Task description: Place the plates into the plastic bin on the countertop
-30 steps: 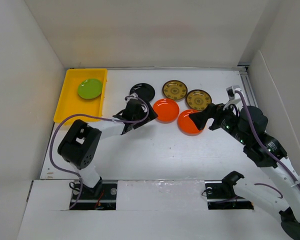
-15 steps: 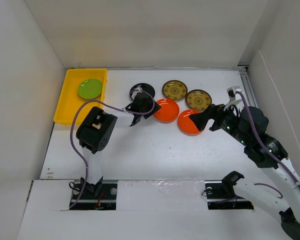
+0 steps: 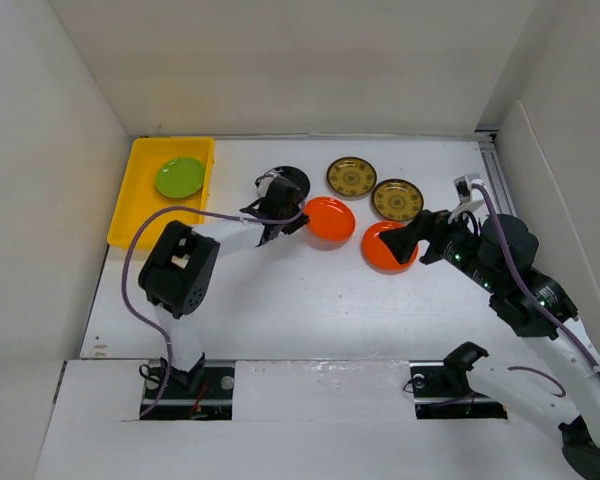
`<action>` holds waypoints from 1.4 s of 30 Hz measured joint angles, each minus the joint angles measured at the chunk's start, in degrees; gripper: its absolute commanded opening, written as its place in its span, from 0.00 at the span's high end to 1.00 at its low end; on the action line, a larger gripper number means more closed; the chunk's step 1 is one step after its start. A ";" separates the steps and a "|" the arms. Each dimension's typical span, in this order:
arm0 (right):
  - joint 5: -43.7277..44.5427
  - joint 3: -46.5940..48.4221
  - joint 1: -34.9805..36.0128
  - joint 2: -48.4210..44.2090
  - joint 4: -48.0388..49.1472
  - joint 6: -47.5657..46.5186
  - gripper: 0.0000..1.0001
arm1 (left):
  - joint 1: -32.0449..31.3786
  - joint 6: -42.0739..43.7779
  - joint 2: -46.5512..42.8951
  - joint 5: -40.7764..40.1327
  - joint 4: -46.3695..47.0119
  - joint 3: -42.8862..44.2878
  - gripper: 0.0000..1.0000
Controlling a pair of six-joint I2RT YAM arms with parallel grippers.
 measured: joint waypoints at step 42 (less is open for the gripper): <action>-2.19 -0.28 -0.02 1.18 0.35 -1.31 0.00 | 39.54 7.91 -8.44 0.26 -17.84 16.87 0.00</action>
